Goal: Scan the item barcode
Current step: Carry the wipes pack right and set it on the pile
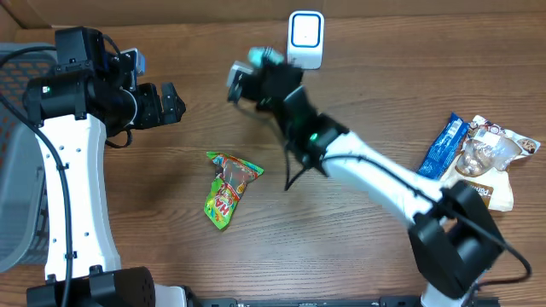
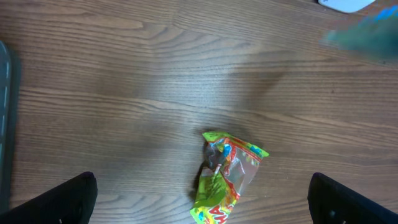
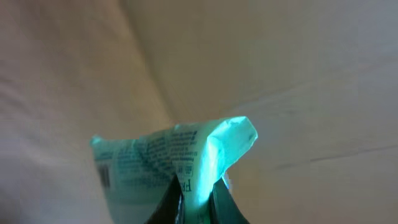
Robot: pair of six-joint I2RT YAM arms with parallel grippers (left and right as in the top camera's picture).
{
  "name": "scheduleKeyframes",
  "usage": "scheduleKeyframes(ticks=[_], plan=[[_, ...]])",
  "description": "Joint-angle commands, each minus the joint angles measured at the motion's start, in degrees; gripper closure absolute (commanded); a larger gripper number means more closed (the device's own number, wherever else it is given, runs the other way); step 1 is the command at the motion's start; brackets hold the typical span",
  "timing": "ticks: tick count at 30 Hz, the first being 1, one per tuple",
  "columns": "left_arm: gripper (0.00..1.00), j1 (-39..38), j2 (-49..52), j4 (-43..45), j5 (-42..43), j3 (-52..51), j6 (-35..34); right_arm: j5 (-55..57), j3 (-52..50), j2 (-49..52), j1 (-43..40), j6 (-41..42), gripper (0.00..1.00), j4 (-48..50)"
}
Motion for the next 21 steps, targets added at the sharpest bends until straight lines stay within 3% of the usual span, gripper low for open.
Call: scheduleKeyframes(ticks=[1,9,13,15,17,21], plan=[[0.01,-0.11,-0.22,-0.02,0.66,-0.31,1.29,7.5,-0.24,-0.92,1.88,26.16,0.96,-3.72],[0.0,-0.11,-0.22,-0.02,0.66,-0.31,1.29,8.81,-0.24,-0.92,4.26,52.57,0.96,-25.79],[0.0,-0.11,-0.22,-0.02,0.66,-0.31,1.29,8.5,-0.17,-0.94,4.26,57.44,0.96,-33.83],[0.0,-0.11,-0.22,-0.02,0.66,-0.31,1.29,6.97,0.26,-1.25,4.11,67.28,0.96,-37.97],[0.0,-0.09,-0.22,-0.02,0.66,-0.31,1.29,1.46,0.5,-2.32,3.17,74.47,0.96,-40.79],[0.01,-0.11,-0.22,-0.02,0.66,-0.31,1.29,-16.39,0.63,-6.08,-2.67,75.82,0.96,-42.29]])
